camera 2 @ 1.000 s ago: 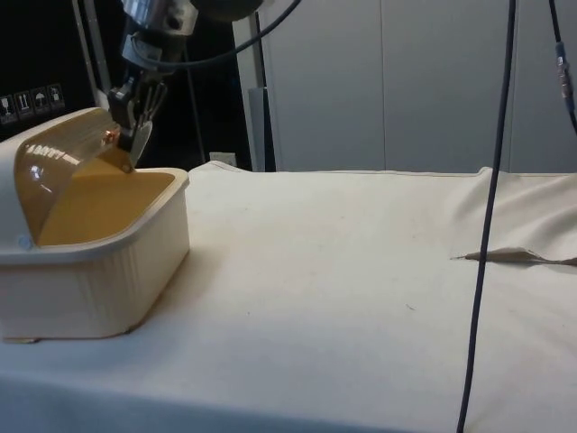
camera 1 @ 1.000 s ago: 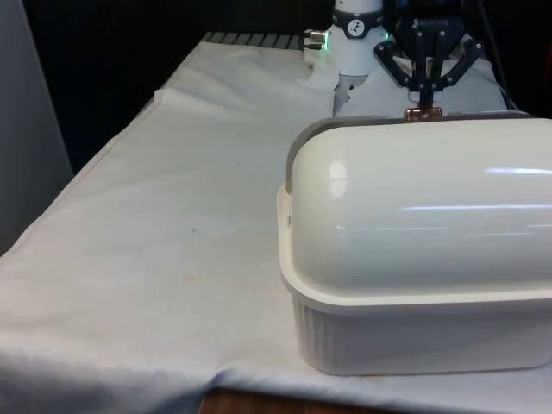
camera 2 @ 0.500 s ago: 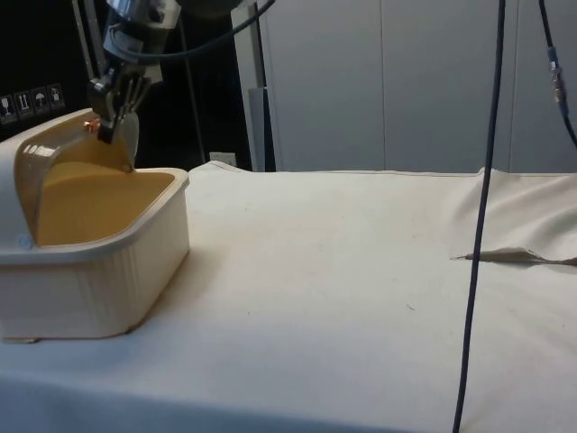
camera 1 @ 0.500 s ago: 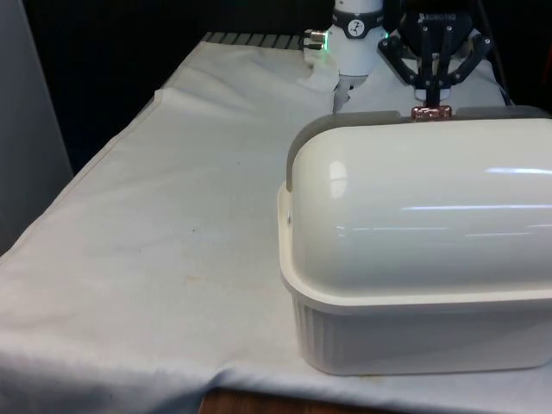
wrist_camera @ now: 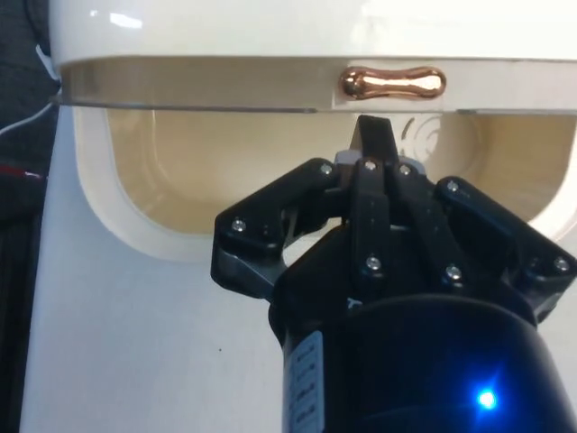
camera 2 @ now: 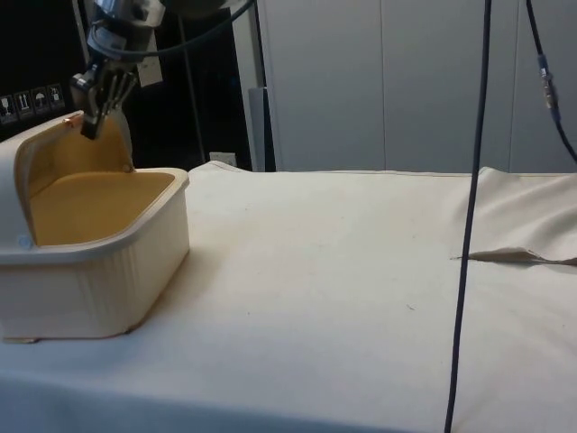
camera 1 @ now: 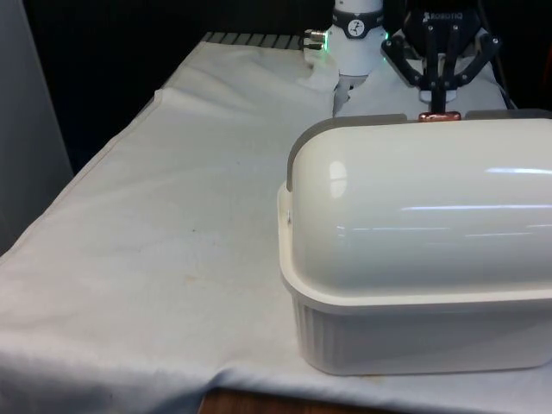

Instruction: Open the lid, then close it.

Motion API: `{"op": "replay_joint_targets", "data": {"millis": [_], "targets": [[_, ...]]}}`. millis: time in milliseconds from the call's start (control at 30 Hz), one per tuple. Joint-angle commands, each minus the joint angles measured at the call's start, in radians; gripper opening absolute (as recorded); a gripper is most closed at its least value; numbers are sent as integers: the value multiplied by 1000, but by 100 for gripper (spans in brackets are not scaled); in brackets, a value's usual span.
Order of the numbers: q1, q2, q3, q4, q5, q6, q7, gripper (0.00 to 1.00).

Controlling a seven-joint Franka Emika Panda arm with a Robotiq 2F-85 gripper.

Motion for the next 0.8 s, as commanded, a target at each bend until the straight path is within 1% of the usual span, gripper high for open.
{"op": "replay_joint_targets", "data": {"millis": [0,200,233,267,433,533,567,767], "targets": [[1,-12,-2,-4,-1,-10,4,0],[-3,-44,-1,-6,2,-25,-2,0],[-2,-37,-2,-1,0,-22,-1,0],[-4,-53,-1,-5,2,-31,-3,0],[-5,-79,-2,-1,1,-47,-5,0],[-5,-79,-3,-1,0,-41,-4,0],[-5,-93,-3,0,0,-57,-5,0],[-4,-119,-3,5,-2,-82,-5,0]]}}
